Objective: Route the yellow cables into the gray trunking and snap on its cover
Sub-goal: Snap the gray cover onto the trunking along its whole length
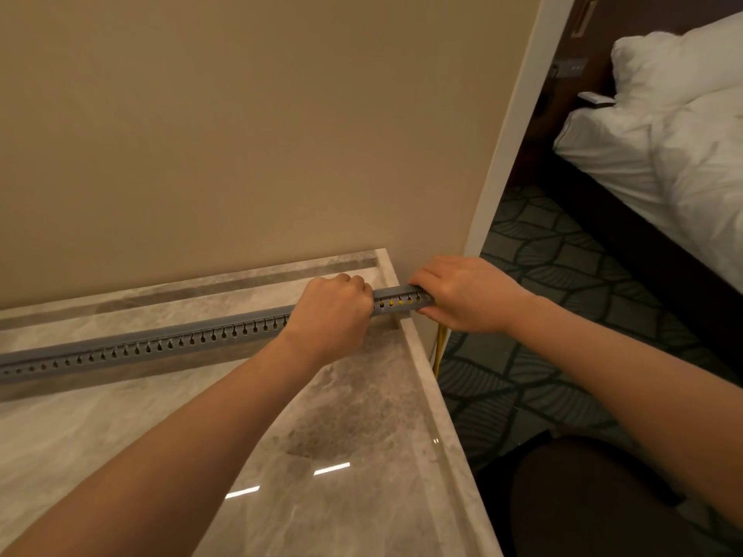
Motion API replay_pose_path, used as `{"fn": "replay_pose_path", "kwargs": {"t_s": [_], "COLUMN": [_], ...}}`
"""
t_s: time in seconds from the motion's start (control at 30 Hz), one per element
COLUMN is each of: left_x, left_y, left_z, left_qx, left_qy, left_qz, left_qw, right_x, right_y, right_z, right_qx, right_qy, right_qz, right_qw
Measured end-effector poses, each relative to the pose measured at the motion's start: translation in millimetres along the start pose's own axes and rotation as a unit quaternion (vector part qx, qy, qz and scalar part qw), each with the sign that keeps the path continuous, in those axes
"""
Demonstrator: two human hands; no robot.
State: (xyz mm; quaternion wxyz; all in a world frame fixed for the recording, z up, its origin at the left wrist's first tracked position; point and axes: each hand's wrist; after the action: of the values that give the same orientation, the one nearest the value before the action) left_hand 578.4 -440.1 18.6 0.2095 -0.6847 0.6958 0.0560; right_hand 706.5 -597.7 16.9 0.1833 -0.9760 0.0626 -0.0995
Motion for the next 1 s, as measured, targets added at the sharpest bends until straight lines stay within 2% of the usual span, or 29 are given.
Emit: {"fn": "replay_pose_path", "kwargs": {"t_s": [0.1,0.23,0.4,0.5,0.6,0.83,1.0], "left_x": [-0.3,-1.2,-0.9,-7.1,-11.8,-10.2,-9.3], "left_y": [-3.5,-6.1,-10.2,-6.5,-5.1,-3.3,-4.7], "left_z": [-6.3,-10.8,-13.4,-6.5,12.1,16.5,13.9], "left_qx": [-0.033,-0.057,-0.056,0.025,0.098,0.134,0.126], "left_qy": [-0.010,-0.031,-0.033,-0.024,0.002,0.031,0.032], "left_qz": [0.016,0.035,0.077,0.119,0.115,0.115,0.132], "left_qw": [0.999,0.997,0.995,0.992,0.989,0.984,0.983], "right_x": [-10.1,-19.4,-11.4,-7.1,-3.0,2.8,4.2], "right_y": [-17.4,-37.4,-53.8,-56.6,-57.3,-55.9,-54.6], "right_z": [-7.3,-14.4,-14.2,-13.5,-12.1,-8.7,-9.6], "right_qx": [-0.088,-0.173,-0.242,-0.244,-0.239,-0.236,-0.239], "right_qy": [0.116,0.258,0.218,0.218,0.209,0.174,0.158], "right_qz": [-0.017,-0.068,-0.139,-0.185,-0.207,-0.215,-0.210], "right_qw": [0.989,0.948,0.935,0.927,0.925,0.932,0.935]}}
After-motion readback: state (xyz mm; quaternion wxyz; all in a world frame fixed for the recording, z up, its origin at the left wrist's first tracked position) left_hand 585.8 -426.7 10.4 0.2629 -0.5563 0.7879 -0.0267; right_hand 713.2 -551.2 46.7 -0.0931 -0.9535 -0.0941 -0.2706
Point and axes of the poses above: each hand's wrist, its own y-axis away from the middle knuckle, its own z-axis out of the palm, x = y × z, and after that the axes turned 8 degrees about x, right-handed
